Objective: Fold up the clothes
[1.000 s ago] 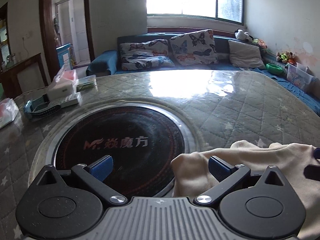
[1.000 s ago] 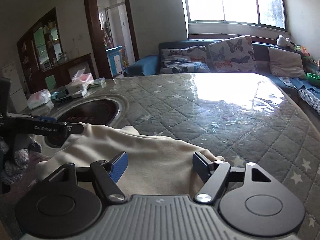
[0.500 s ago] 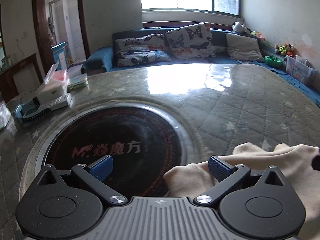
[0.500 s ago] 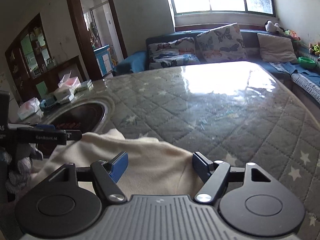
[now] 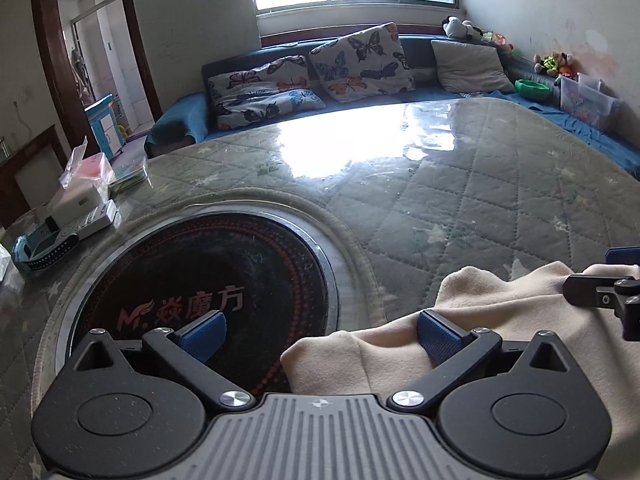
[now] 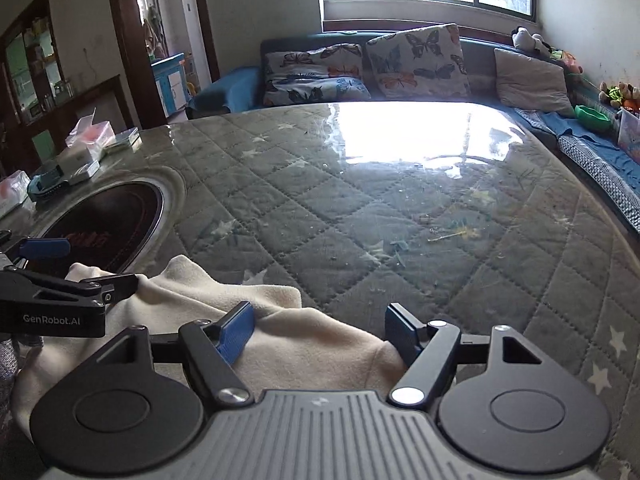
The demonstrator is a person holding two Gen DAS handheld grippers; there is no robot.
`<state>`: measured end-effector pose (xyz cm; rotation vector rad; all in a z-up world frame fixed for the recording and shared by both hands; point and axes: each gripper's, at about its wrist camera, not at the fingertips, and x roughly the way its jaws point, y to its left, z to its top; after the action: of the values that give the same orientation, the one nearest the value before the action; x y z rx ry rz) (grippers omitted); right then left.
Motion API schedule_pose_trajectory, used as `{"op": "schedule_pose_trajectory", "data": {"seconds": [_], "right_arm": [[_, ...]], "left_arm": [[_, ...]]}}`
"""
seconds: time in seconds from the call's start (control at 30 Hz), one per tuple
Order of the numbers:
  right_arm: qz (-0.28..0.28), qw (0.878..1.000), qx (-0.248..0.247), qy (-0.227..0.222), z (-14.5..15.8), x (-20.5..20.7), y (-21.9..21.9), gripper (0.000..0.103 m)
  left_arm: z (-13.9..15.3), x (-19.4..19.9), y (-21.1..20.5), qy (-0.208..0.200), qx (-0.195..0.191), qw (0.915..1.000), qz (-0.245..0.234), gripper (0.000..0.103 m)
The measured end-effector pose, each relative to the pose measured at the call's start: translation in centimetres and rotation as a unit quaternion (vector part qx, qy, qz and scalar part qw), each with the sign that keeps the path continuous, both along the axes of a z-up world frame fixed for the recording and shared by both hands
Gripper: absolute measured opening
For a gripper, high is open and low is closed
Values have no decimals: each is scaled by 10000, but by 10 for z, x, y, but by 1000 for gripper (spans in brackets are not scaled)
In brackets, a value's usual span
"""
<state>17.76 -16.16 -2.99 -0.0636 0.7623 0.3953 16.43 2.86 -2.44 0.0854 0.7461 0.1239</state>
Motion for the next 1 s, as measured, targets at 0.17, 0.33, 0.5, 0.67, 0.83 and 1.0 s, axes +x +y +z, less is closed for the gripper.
{"op": "schedule_pose_trajectory", "data": {"seconds": [0.17, 0.33, 0.5, 0.67, 0.83, 1.0], "right_arm": [[342, 9986, -70, -399, 12, -26, -1, 74], [978, 9917, -283, -791, 16, -68, 9, 75], [1384, 9825, -658, -1059, 6, -101, 25, 76], [1720, 9731, -974, -1185, -2, -127, 36, 76], [1892, 9676, -1108, -1250, -3, -144, 37, 76], [1937, 9660, -1064, -1339, 7, -147, 39, 77]], "left_arm": [[3, -13, 9, -75, -7, 10000, 2, 103], [6, -26, 10, -134, 27, 9999, 19, 103], [3, -30, 6, -165, 154, 9997, -22, 103], [2, -32, 5, -215, 292, 9993, -7, 103], [3, -38, 11, -236, 194, 9995, 92, 103], [9, -52, 25, -297, -132, 9991, 284, 103]]}}
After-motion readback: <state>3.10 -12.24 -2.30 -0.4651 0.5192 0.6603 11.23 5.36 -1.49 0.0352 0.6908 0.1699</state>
